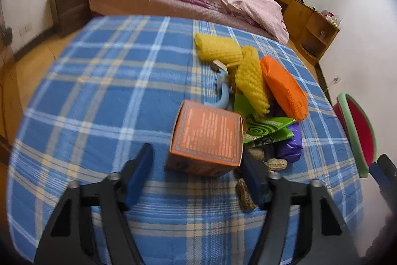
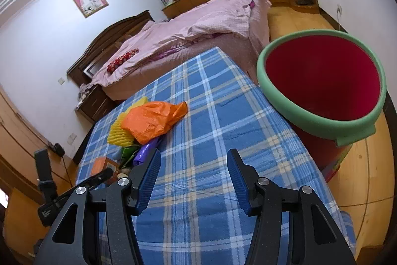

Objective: Collect trash
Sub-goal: 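Grasp the orange box with the left tool while the right tool grasps the orange mesh bag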

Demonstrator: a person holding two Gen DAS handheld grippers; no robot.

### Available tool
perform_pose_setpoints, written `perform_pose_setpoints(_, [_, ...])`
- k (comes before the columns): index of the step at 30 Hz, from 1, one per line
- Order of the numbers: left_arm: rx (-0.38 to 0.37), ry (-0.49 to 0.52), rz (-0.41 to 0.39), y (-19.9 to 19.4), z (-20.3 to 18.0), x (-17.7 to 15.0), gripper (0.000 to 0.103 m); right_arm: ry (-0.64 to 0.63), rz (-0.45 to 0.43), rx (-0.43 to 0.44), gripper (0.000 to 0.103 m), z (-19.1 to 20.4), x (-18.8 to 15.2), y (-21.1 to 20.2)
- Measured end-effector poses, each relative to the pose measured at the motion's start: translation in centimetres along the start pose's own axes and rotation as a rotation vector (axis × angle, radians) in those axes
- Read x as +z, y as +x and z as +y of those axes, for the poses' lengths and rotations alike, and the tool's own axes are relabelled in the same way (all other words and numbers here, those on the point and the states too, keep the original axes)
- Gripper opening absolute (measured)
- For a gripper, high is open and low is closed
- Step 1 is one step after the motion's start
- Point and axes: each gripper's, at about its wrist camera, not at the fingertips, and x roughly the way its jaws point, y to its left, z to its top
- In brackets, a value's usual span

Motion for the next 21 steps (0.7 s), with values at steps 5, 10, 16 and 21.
perform_pose_setpoints(5, [-0.071, -0.023, -0.019, -0.3, 0.6, 0.3, 0.055, -0.025, 0.017, -0.001, 0.057, 0.8, 0.5, 0.7])
perform_pose_setpoints(10, [-0.046, -0.014, -0.05, -0.6, 1.0, 2.0, 0.054, -0.037, 0.042, 0.027, 0.057, 2.1, 1.2, 2.1])
perform_pose_setpoints(16, [-0.03, -0.038, -0.091, -0.1, 2.6, 4.4, 0.054, -0.055, 0.086, 0.06, 0.062, 3.8, 2.1, 4.4])
perform_pose_setpoints(21, [-0.021, -0.06, -0.124, 0.9, 3.7, 5.9, 0.054, -0.096, 0.11, 0.068, 0.071, 5.5, 2.9, 7.2])
